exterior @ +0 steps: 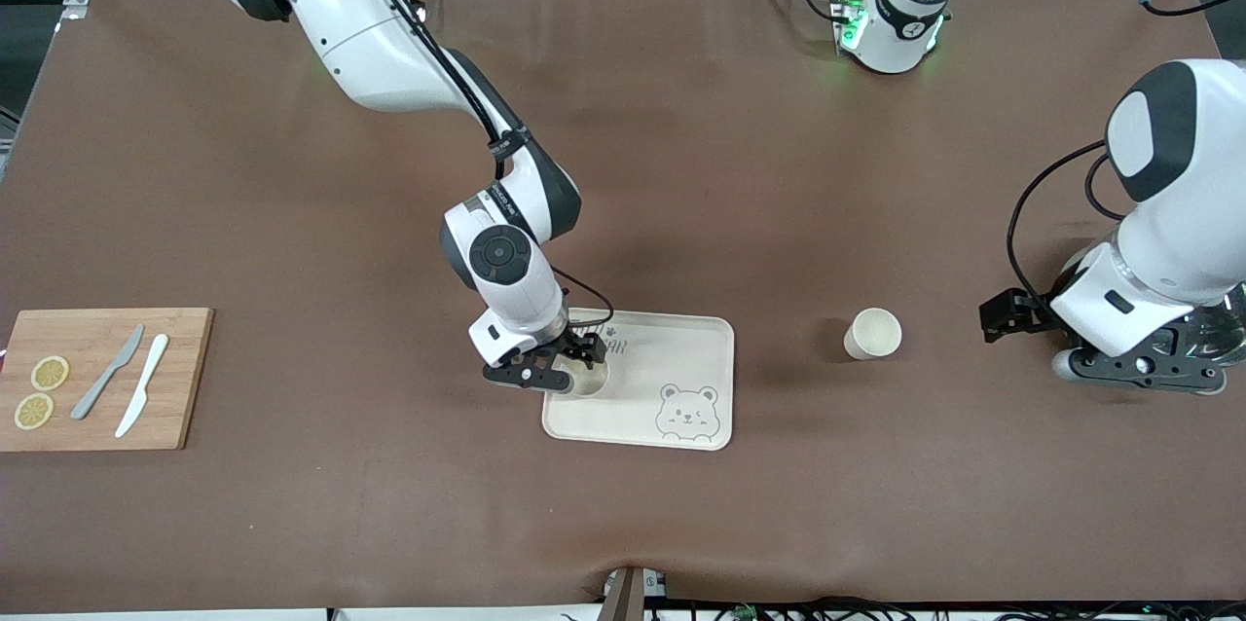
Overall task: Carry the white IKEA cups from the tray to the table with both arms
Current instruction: 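Lower the right gripper and close it on the cup rim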
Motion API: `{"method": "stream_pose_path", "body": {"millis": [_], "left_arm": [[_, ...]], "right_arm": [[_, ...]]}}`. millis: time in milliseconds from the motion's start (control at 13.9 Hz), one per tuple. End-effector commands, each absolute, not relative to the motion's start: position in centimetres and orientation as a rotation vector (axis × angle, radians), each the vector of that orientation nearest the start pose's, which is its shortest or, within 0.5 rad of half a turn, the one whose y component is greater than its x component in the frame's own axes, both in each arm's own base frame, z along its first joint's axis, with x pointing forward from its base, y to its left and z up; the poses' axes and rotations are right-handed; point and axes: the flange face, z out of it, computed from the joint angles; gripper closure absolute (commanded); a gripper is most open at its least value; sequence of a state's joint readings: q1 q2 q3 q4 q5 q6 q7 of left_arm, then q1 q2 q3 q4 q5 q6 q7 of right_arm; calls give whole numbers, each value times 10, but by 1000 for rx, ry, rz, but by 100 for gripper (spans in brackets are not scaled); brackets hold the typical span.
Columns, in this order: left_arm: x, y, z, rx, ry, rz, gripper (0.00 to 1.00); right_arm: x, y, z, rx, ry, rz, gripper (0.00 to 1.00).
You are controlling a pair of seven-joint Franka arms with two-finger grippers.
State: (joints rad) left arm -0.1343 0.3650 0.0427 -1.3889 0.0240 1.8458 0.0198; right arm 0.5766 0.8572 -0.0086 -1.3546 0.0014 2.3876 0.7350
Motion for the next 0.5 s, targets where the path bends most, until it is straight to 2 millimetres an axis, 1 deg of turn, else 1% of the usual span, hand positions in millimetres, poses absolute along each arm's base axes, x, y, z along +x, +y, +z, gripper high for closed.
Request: {"method": "stream_pose_path", "body": {"millis": [0, 72, 144, 216, 288, 431], "left_arm": [[674, -61, 519, -3074, 214, -159, 0], [673, -67, 518, -3077, 203, -155, 0], [673, -72, 518, -3078, 200, -156, 0], [673, -73, 518, -3082, 174, -157, 0], [673, -73, 518, -3085, 155, -159, 0], [673, -68, 519, -3083, 159, -161, 0]], "right_arm": [[640, 412, 223, -3023, 253, -247, 58], [639, 413, 223, -3023, 251, -247, 75], [639, 413, 223, -3023, 251, -247, 84], [640, 413, 223, -3021, 255, -248, 88], [640, 413, 223, -3019, 261, -247, 99], [640, 413, 224, -3013, 291, -249, 100]]}}
